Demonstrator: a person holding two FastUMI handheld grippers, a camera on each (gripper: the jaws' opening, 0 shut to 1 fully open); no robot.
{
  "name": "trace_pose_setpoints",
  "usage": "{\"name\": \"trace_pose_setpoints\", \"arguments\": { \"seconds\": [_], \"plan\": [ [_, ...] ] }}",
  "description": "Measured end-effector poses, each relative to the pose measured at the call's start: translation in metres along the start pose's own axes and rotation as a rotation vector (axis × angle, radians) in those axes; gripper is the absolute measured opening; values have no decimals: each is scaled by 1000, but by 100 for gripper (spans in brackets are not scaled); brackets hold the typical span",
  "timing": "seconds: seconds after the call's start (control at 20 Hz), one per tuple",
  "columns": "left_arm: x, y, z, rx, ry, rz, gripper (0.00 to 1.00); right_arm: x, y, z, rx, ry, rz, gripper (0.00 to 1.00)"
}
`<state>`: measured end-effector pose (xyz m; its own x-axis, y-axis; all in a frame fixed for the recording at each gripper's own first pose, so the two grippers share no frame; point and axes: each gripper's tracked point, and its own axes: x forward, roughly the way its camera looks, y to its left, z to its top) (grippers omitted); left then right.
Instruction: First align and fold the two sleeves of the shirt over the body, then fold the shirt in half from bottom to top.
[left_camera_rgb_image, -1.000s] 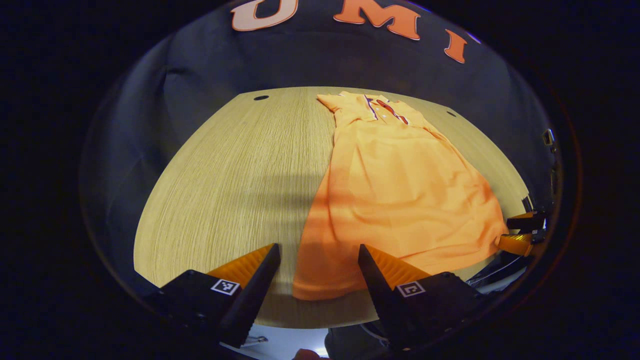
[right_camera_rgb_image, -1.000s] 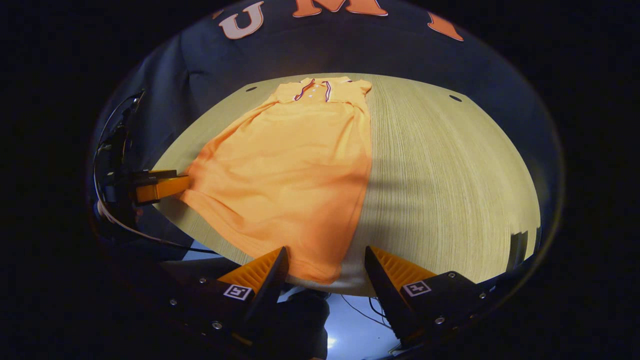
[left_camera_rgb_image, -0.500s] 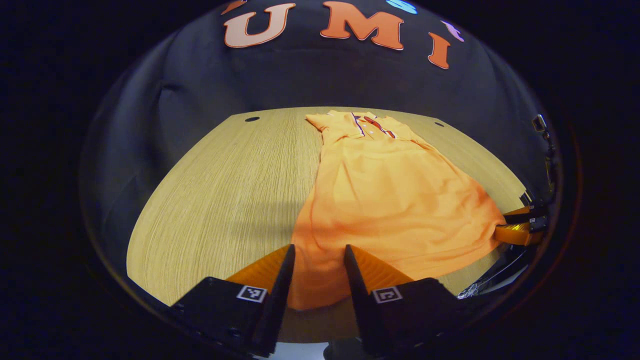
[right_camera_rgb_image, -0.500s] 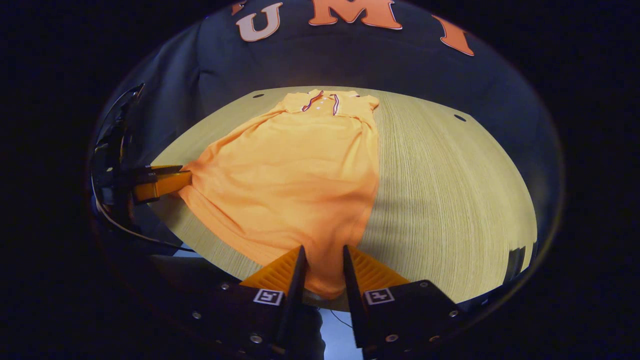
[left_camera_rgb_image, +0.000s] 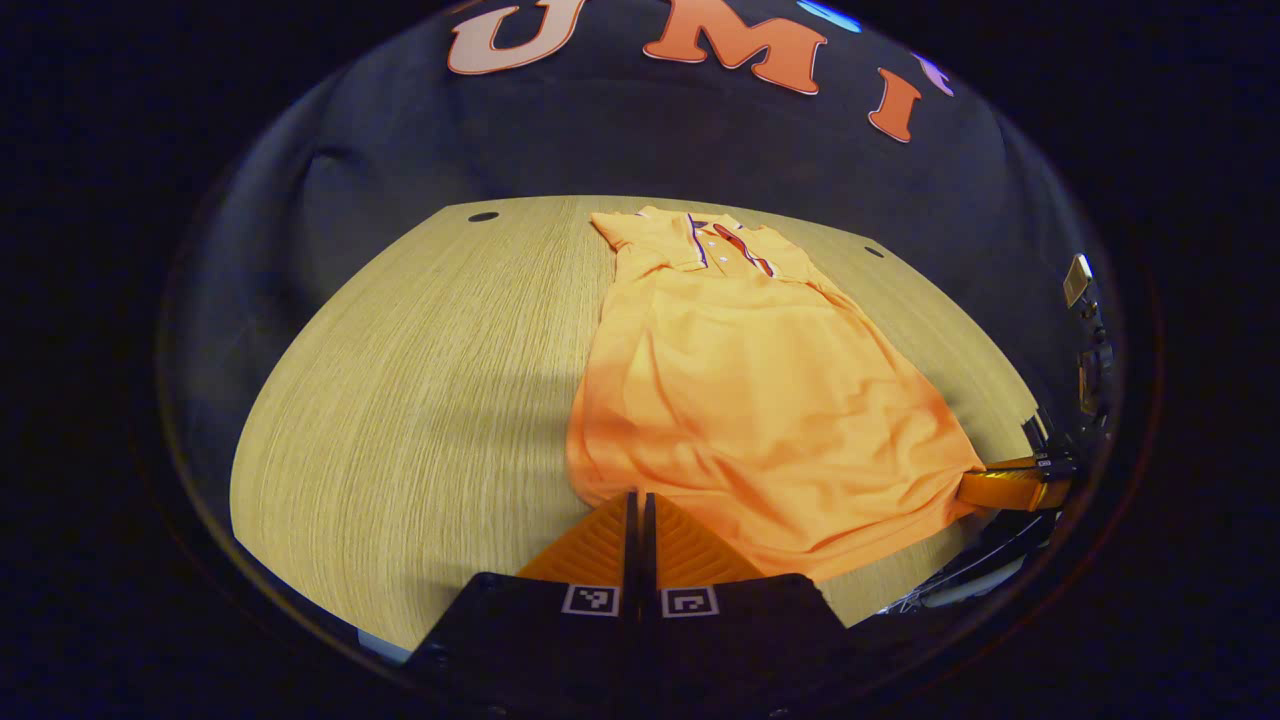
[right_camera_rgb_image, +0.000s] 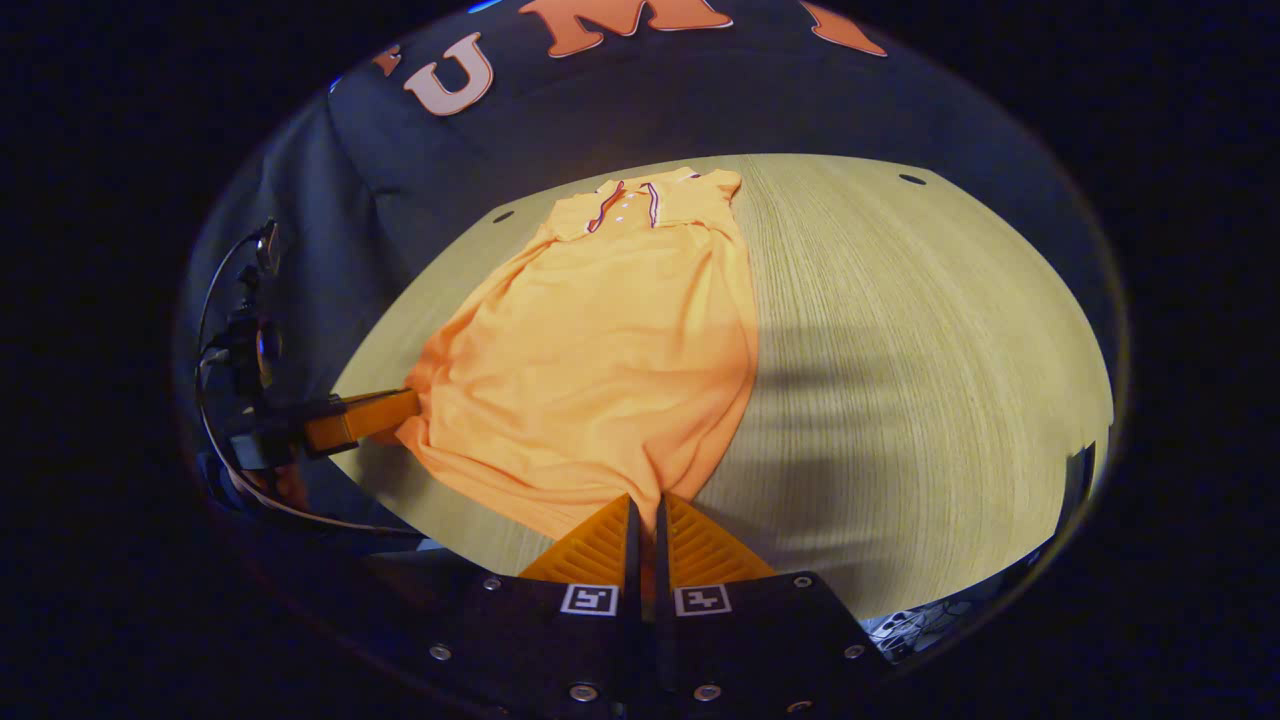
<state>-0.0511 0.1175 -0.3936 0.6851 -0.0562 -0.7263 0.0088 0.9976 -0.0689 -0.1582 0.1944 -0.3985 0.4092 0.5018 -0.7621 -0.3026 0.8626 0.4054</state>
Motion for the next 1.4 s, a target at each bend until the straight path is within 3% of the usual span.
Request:
{"name": "trace_pose_setpoints", "arguments": {
  "seconds": [0.35, 0.85, 1.4],
  "plan": [
    [-18, -22, 69, -20, -96, -46, 1, -19, 2, 70, 141, -118, 73, 6],
    [-15, -36, 168, 25, -213, -51, 1, -33, -5, 171, 46, -259, 50, 6],
    [44, -28, 275, -3, -269, -88, 1, -6, -8, 282, 6, -329, 3, 6]
  ]
}}
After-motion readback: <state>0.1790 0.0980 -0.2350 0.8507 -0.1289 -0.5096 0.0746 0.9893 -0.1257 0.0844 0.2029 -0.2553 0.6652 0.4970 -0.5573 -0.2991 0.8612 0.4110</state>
